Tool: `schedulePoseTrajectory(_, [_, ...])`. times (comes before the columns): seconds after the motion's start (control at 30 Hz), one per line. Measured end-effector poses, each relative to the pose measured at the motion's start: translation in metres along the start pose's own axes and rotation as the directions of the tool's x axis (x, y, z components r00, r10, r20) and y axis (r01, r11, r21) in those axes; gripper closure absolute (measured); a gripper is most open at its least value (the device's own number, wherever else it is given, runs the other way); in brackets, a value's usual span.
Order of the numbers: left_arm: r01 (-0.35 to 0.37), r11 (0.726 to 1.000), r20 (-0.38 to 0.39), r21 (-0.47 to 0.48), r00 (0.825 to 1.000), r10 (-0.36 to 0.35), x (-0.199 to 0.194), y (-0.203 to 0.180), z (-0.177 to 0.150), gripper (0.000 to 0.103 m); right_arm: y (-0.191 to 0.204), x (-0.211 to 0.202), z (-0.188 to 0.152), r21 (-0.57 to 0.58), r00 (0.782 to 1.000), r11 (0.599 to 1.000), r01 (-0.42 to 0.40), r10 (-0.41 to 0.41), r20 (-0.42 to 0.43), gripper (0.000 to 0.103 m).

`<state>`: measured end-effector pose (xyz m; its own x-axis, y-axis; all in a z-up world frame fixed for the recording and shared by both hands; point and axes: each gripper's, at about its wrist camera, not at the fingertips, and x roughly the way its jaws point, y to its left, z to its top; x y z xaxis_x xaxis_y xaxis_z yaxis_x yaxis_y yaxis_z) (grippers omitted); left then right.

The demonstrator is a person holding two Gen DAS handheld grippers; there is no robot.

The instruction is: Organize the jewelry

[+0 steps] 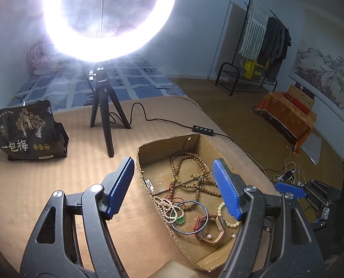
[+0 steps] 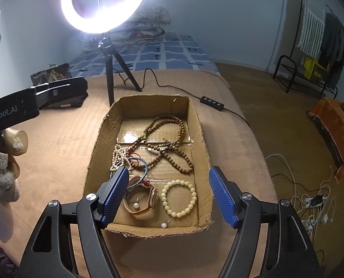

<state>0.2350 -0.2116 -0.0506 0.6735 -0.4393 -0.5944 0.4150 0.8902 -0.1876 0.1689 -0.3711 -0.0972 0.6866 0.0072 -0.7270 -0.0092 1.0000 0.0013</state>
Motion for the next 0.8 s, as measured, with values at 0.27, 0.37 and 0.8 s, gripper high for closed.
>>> schedulePoseTrajectory(0.27, [-0.004,1.000,0.041,0.010,0.999,0.004,-0.034,0.000,0.000,0.030,0.006,-0.025,0.005,-0.001,0.998,0.999,0.040,-0.040,0.050,0.032])
schedulePoseTrajectory(0.37, [-0.002,1.000,0.061,0.006,0.998,0.002,-0.050,0.001,0.000,0.030,0.012,-0.038,0.006,-0.021,0.995,0.998,0.066,-0.064,0.081,0.032])
schedulePoseTrajectory(0.8, [-0.001,1.000,0.142,-0.006,0.990,0.002,-0.122,0.004,-0.011,0.020,0.033,-0.104,-0.006,-0.023,0.974,0.993,0.113,-0.106,0.200,0.022])
